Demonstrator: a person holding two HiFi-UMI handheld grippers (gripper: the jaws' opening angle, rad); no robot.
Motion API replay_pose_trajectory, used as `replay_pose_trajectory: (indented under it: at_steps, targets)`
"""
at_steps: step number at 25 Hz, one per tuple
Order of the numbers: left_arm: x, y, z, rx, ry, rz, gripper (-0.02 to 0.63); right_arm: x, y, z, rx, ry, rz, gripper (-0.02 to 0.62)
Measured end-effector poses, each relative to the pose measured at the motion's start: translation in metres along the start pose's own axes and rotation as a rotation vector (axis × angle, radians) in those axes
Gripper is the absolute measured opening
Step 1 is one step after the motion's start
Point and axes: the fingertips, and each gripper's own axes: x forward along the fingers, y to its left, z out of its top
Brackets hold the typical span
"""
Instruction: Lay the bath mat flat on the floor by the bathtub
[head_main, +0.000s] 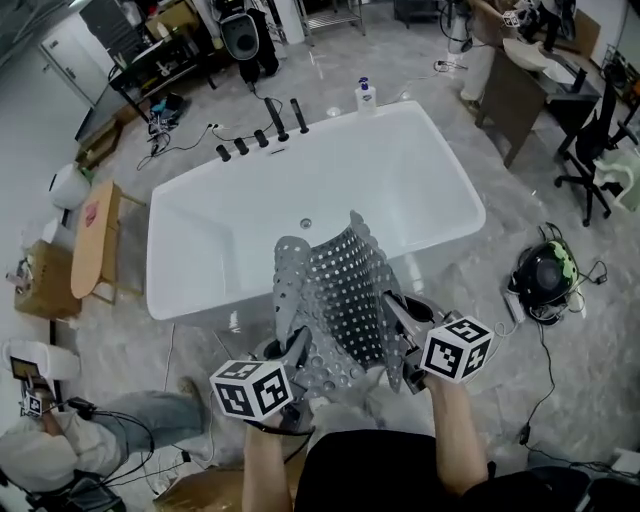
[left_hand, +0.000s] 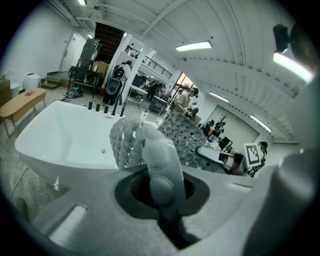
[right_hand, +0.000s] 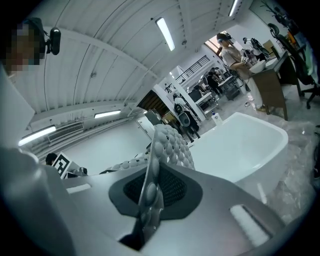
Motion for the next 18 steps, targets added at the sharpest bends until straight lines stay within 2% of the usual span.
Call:
replay_pose_trajectory:
  at_steps: [6,9,11,18]
  targets:
    - [0.016,0.025,-0.013,-0.004,0.070,-0.009,0.023,0.018,-0.014,-0.017,0.065,0.001,-0.011,0.020]
    - [0.015,0.070,-0.027,-0.014,0.113,-0.031,0.022,0.051,-0.003,-0.047,0.093,0.022,-0.029,0.020]
    - [0.015,0.096,-0.045,-0.024,0.169,-0.053,0.021,0.063,0.004,-0.077,0.111,0.046,-0.077,0.020]
    - [0.036,0.107,-0.088,-0.062,0.289,-0.069,0.022,0.062,-0.020,-0.126,0.180,0.129,-0.160,0.020]
